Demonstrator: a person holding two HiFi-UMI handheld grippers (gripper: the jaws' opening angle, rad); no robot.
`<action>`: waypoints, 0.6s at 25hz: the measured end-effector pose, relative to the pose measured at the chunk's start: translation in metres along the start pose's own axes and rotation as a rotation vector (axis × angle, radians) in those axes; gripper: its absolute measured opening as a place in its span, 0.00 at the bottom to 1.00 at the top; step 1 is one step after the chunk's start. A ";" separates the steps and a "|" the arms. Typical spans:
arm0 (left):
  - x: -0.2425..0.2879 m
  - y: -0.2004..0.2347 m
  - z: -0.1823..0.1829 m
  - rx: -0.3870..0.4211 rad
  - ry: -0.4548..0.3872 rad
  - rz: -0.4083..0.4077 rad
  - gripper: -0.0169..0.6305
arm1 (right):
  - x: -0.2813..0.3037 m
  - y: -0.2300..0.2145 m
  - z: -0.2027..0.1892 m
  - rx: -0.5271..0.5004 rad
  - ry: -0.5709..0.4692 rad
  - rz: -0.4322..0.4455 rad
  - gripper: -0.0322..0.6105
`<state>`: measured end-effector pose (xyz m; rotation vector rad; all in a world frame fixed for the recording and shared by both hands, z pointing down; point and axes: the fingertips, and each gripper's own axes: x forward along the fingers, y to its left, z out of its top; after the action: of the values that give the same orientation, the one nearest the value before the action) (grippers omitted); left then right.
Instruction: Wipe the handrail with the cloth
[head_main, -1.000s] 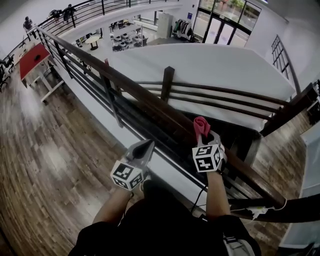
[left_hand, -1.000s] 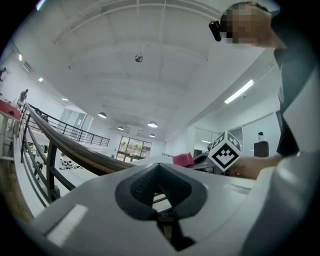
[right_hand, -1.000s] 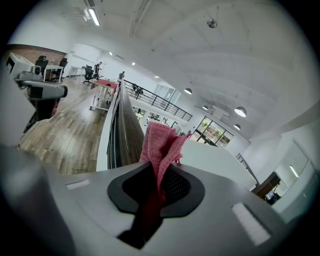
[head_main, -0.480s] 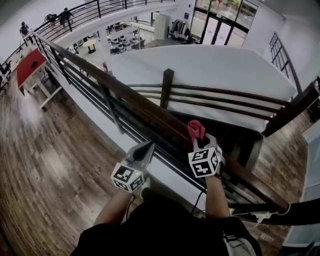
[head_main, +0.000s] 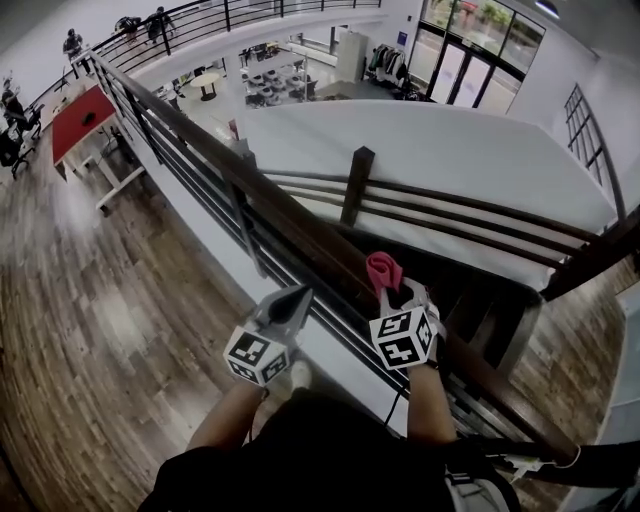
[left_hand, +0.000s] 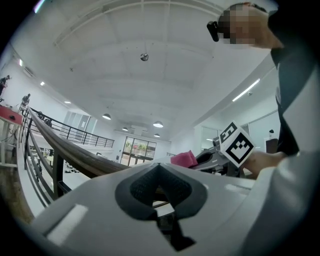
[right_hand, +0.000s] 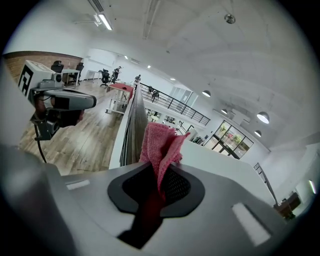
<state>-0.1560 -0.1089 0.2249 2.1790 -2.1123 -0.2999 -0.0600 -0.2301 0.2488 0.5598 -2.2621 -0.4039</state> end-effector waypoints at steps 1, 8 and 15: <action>0.000 0.007 -0.001 -0.003 0.004 0.006 0.03 | 0.004 0.003 0.005 -0.005 0.002 0.008 0.11; 0.012 0.035 -0.004 -0.030 0.024 0.007 0.03 | 0.020 0.018 0.027 -0.039 0.026 0.054 0.11; 0.024 0.061 0.000 -0.009 0.051 -0.030 0.03 | 0.035 0.037 0.050 -0.038 0.024 0.092 0.11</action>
<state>-0.2148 -0.1352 0.2350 2.1913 -2.0494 -0.2527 -0.1282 -0.2103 0.2533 0.4377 -2.2425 -0.3910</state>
